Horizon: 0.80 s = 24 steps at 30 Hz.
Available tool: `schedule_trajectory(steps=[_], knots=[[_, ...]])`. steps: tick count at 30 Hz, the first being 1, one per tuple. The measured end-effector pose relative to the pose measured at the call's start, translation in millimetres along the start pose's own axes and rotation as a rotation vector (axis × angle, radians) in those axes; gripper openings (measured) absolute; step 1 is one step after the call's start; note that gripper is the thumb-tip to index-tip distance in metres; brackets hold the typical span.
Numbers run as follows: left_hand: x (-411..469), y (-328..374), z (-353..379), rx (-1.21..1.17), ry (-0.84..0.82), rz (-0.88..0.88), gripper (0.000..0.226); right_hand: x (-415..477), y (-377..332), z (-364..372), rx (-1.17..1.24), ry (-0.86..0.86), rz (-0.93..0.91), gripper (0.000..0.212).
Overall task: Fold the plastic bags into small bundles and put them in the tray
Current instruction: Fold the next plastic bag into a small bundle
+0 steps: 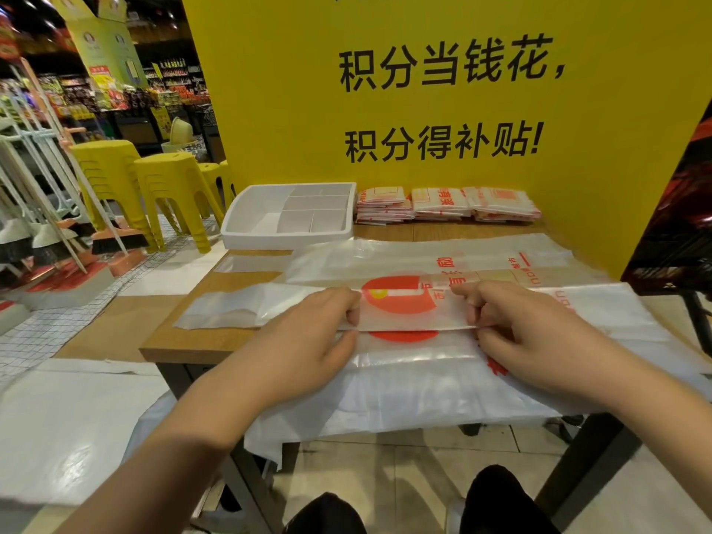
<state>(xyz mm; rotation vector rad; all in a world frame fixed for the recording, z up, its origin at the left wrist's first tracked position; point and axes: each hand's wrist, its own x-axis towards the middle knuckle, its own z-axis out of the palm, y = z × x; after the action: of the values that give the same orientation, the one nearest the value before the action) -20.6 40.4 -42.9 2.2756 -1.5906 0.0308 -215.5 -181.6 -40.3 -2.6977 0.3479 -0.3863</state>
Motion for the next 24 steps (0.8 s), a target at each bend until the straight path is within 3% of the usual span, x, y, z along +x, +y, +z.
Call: schedule_trajectory(steps=[2,4,7,8,11,15,24], knots=[[0,-1,2,-0.058,0.003,0.011,0.016,-1,-2,-2,0.129,-0.065,0.004,0.007],[6,-2,7,-0.086,0.062,-0.006,0.021,1,-1,3,0.164,-0.06,0.006,0.024],[13,-2,14,-0.072,0.17,-0.077,0.013,5,-3,13,0.134,0.038,0.024,0.01],[15,-2,15,-0.051,0.174,-0.11,0.019,6,-3,16,0.118,0.034,0.038,0.021],[14,-2,20,0.069,0.057,-0.166,0.045,9,-1,19,-0.047,-0.072,0.048,0.052],[13,1,20,0.108,-0.069,-0.276,0.05,15,-4,19,-0.185,-0.202,0.098,0.054],[10,-22,8,0.216,-0.244,-0.498,0.074,18,19,7,-0.265,-0.223,0.288,0.059]])
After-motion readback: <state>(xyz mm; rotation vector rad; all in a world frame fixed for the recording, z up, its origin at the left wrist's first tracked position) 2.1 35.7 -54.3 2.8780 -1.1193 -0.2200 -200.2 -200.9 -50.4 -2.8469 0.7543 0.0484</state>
